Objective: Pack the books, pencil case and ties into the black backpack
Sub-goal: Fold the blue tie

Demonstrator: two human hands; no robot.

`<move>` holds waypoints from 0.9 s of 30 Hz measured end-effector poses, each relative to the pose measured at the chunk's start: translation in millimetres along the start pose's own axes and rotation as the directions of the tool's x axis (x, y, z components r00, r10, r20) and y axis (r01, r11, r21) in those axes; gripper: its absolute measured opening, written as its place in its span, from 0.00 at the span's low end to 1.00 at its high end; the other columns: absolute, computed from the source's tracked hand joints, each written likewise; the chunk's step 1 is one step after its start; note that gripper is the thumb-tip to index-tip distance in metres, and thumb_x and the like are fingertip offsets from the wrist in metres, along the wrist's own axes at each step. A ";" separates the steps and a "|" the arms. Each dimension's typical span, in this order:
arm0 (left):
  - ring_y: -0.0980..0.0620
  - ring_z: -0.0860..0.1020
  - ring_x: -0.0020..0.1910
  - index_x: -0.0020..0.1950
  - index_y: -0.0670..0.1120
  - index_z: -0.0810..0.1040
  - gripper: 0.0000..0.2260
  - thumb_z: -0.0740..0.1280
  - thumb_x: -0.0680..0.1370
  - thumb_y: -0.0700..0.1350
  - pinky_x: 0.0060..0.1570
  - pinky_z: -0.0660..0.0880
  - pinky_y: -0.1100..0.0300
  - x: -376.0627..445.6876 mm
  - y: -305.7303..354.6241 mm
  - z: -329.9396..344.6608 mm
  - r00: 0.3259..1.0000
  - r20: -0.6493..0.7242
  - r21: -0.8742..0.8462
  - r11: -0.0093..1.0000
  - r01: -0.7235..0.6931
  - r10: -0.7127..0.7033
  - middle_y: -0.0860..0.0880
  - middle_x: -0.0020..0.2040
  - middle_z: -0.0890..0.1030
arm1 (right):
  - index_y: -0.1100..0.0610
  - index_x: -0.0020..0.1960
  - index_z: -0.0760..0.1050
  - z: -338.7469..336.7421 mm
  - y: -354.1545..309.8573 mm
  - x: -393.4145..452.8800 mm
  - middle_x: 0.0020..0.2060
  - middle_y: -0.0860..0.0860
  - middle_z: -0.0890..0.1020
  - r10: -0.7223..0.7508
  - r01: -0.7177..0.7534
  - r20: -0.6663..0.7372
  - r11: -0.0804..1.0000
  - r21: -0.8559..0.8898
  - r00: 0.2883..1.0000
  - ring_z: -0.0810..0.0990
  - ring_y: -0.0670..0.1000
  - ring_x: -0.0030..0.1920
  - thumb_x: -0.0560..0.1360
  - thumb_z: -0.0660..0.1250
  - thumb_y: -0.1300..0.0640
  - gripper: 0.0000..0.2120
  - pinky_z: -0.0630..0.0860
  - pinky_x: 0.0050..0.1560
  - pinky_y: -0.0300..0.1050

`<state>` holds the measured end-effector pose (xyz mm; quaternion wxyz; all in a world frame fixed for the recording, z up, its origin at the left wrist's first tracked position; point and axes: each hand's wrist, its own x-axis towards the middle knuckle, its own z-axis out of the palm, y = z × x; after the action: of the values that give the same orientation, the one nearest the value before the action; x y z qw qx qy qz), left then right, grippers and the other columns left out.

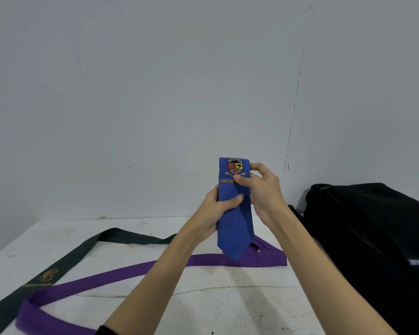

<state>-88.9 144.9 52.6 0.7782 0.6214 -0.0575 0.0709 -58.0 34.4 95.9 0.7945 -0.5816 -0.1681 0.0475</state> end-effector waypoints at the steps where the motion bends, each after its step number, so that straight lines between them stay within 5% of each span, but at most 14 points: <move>1: 0.51 0.82 0.45 0.56 0.50 0.75 0.10 0.67 0.77 0.39 0.44 0.79 0.58 0.2 -0.8 -1.8 1.000 -0.012 0.052 0.999 -0.005 0.006 0.49 0.49 0.82 | 0.58 0.44 0.73 0.5 -0.7 0.2 0.42 0.58 0.83 0.004 -0.004 0.004 1.000 0.000 1.000 0.81 0.56 0.40 0.72 0.67 0.71 0.09 0.78 0.45 0.51; 7: 0.48 0.81 0.48 0.59 0.48 0.73 0.13 0.69 0.76 0.38 0.45 0.79 0.57 -0.3 -3.0 -9.9 0.999 -0.033 0.222 0.975 -0.018 0.025 0.47 0.52 0.82 | 0.59 0.44 0.71 -1.1 -6.9 2.3 0.38 0.55 0.83 0.019 -0.018 0.029 0.999 -0.052 0.999 0.80 0.55 0.39 0.71 0.69 0.71 0.10 0.78 0.45 0.51; 12: 0.51 0.81 0.46 0.62 0.46 0.71 0.16 0.69 0.75 0.38 0.40 0.77 0.63 1.6 -4.8 -12.6 0.997 -0.064 0.346 0.938 -0.007 0.031 0.46 0.54 0.81 | 0.57 0.42 0.68 -1.8 -6.4 5.9 0.37 0.51 0.83 -0.042 0.057 0.055 0.952 -0.302 0.998 0.82 0.53 0.40 0.71 0.72 0.66 0.12 0.78 0.48 0.49; 17: 0.54 0.80 0.45 0.59 0.47 0.72 0.14 0.67 0.76 0.36 0.42 0.77 0.64 2.1 -2.0 -7.1 0.994 -0.040 0.392 0.917 -0.075 0.098 0.50 0.50 0.81 | 0.57 0.48 0.65 -0.4 -5.1 5.6 0.42 0.48 0.77 -0.146 0.156 0.063 0.820 -0.550 0.987 0.75 0.45 0.40 0.65 0.78 0.59 0.22 0.72 0.35 0.31; 21: 0.59 0.81 0.40 0.57 0.49 0.72 0.13 0.66 0.76 0.35 0.40 0.77 0.66 0.8 7.2 -7.2 0.991 0.008 0.406 0.906 -0.124 0.132 0.54 0.44 0.82 | 0.55 0.50 0.61 -1.8 -10.1 5.1 0.45 0.48 0.70 -0.312 0.244 0.037 0.657 -0.713 0.949 0.70 0.49 0.48 0.59 0.81 0.51 0.33 0.67 0.38 0.38; 24: 0.57 0.82 0.40 0.59 0.46 0.72 0.13 0.66 0.76 0.35 0.41 0.78 0.63 -1.5 13.7 -11.3 0.990 0.039 0.403 0.905 -0.137 0.132 0.53 0.43 0.83 | 0.52 0.62 0.62 -5.1 -23.8 7.3 0.53 0.49 0.70 -0.182 0.202 0.100 0.725 -0.658 0.978 0.72 0.49 0.53 0.61 0.80 0.51 0.38 0.70 0.47 0.41; 27: 0.55 0.83 0.41 0.57 0.47 0.73 0.13 0.67 0.76 0.35 0.44 0.80 0.60 -4.1 17.0 -11.1 0.989 0.079 0.396 0.907 -0.143 0.121 0.51 0.44 0.83 | 0.57 0.57 0.75 -9.7 -33.9 10.3 0.49 0.51 0.81 0.051 0.134 0.294 0.806 -0.577 0.954 0.79 0.51 0.50 0.68 0.76 0.57 0.19 0.77 0.48 0.40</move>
<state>-96.0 159.3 65.7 0.6261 0.7638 -0.1041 0.1173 -49.3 17.6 127.4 0.5405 -0.7821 -0.3040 0.0615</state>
